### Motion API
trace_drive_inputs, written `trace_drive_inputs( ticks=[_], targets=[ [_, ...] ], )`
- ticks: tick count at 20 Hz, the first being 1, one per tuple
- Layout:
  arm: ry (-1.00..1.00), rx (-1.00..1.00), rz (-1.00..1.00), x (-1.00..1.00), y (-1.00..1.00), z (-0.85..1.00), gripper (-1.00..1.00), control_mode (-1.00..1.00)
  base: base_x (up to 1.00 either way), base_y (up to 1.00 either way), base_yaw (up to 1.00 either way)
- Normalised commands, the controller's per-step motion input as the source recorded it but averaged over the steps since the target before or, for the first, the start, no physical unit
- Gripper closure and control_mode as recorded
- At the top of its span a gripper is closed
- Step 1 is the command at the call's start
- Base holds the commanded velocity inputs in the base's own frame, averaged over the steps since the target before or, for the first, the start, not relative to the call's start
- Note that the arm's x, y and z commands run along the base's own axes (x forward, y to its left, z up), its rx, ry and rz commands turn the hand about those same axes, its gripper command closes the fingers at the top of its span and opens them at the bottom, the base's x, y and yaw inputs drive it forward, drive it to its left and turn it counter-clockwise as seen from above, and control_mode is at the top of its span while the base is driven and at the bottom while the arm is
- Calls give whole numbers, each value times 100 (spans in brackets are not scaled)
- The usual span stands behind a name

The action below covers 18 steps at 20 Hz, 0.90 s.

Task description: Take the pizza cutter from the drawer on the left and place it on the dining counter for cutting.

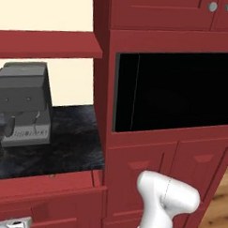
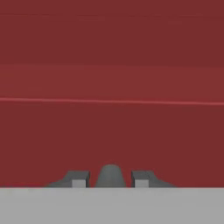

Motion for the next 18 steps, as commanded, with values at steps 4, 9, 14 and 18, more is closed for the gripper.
trace_drive_inputs(
  ticks=[4, 9, 14, 18],
  targets=[
    [6, 0, 0, -73, 0, -14, 100, -100, 0, 0, 0],
    [7, 0, 0, -77, 0, -15, 100, -100, 0, 0, 0],
    [8, 0, 0, -77, 1, -16, 100, -100, 0, 0, 0],
    [8, 0, 0, -78, 2, -15, 100, -100, 0, 0, 0]
  ],
)
